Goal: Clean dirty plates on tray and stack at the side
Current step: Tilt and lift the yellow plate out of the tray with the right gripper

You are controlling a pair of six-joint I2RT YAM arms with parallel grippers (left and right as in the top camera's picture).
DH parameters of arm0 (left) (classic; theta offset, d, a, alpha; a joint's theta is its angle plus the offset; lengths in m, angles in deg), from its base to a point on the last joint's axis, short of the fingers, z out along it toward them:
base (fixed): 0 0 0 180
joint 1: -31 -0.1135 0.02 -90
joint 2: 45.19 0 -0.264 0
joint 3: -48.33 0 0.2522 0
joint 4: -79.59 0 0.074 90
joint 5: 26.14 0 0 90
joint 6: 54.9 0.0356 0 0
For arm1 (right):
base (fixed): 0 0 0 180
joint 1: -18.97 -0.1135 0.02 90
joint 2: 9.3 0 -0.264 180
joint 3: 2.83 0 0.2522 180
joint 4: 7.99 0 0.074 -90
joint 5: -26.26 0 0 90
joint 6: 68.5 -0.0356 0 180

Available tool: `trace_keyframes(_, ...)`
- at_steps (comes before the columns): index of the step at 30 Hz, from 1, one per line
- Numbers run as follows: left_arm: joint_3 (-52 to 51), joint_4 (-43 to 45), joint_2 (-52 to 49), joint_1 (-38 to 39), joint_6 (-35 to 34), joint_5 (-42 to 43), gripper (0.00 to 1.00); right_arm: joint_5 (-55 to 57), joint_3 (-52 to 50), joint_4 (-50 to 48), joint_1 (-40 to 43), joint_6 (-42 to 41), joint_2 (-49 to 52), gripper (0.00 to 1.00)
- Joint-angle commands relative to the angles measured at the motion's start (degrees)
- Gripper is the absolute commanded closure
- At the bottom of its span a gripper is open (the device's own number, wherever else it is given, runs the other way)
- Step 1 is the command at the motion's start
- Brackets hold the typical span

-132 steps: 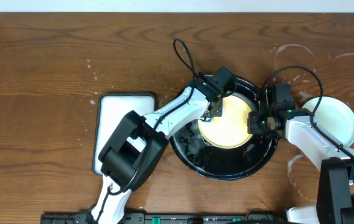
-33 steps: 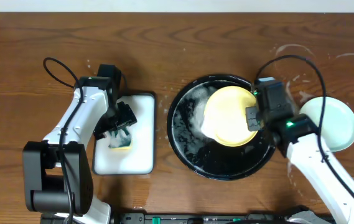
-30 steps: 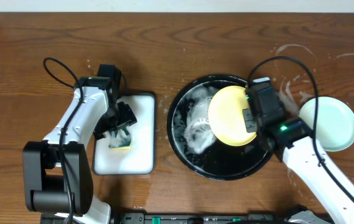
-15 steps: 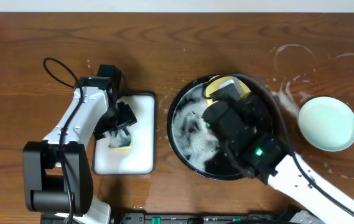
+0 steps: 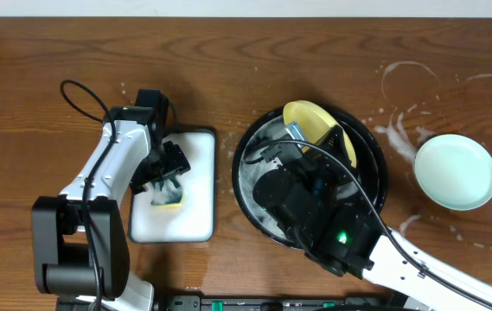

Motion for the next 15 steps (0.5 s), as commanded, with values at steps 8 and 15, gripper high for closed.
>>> trace_keyframes(8,0.17,-0.31,0.39,-0.20,0.35,-0.28,0.17,3.19,1.33,-2.08,-0.42,1.44,-1.01,0.99)
trace_keyframes(15,0.17,-0.31,0.39,-0.20,0.35,-0.28,0.17,2.01,1.33,-2.08,-0.35,1.18,-1.01,0.99)
